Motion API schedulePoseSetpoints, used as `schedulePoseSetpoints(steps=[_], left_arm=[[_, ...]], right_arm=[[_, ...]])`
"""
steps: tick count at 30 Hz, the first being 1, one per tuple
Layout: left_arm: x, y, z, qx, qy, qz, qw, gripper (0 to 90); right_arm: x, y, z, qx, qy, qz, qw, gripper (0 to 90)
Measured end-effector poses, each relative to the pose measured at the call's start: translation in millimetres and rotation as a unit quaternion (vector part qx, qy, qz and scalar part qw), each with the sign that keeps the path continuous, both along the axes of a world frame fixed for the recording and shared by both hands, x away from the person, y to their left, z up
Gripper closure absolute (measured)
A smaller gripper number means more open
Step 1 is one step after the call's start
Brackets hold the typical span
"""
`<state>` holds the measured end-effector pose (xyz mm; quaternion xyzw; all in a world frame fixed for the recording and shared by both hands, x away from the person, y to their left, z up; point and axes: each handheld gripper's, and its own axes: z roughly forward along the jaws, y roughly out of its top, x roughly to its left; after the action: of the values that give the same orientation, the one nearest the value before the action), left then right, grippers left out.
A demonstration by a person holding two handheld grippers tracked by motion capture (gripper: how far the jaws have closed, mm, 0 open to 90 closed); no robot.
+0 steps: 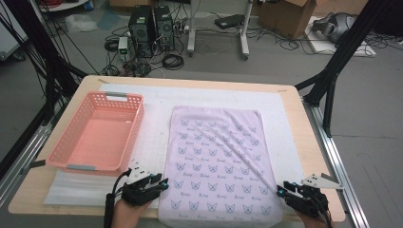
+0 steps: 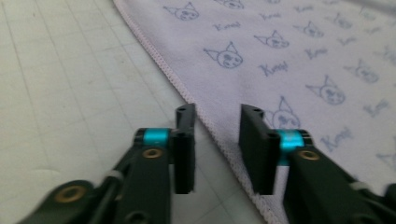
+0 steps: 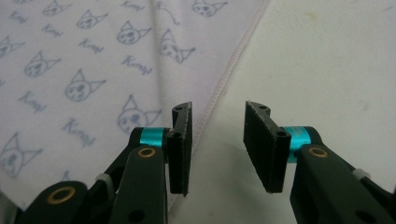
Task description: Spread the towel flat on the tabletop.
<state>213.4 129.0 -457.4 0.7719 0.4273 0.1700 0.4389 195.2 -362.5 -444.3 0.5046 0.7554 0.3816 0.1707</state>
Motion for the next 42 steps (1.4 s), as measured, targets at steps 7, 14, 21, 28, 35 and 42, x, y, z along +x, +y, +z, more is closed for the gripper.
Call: schedulePoseSetpoints(steps=[7, 14, 21, 28, 35, 42], left_arm=[[-8.2, 13.5, 4.8, 0.001, 0.023, 0.003, 0.9997, 88.7], [-4.9, 18.3, 5.3, -0.017, 0.033, -0.005, 0.9993, 72.0], [14.7, 18.4, 10.8, -0.051, 0.01, -0.006, 0.9986, 44.4], [36.4, 10.7, 19.4, -0.079, -0.033, -0.032, 0.9958, 39.0], [51.1, 6.6, 22.6, -0.1, -0.065, -0.051, 0.9916, 32.1], [54.3, 11.9, 26.7, -0.103, -0.083, -0.041, 0.9903, 21.0]], right_arm=[[10.9, 1.9, 3.1, 0.003, -0.012, -0.01, 0.9999, 60.4], [33.7, 6.0, -0.8, 0.001, -0.007, -0.014, 0.9999, 58.1], [52.0, 11.6, -1.7, -0.043, -0.004, -0.01, 0.999, 89.7], [52.4, -0.1, 7.3, -0.051, -0.011, -0.008, 0.9986, 77.2], [55.4, -1.7, 16.6, -0.016, -0.074, 0.009, 0.9971, 44.5], [55.8, 5.9, 18.6, -0.009, -0.096, 0.025, 0.995, 27.4]])
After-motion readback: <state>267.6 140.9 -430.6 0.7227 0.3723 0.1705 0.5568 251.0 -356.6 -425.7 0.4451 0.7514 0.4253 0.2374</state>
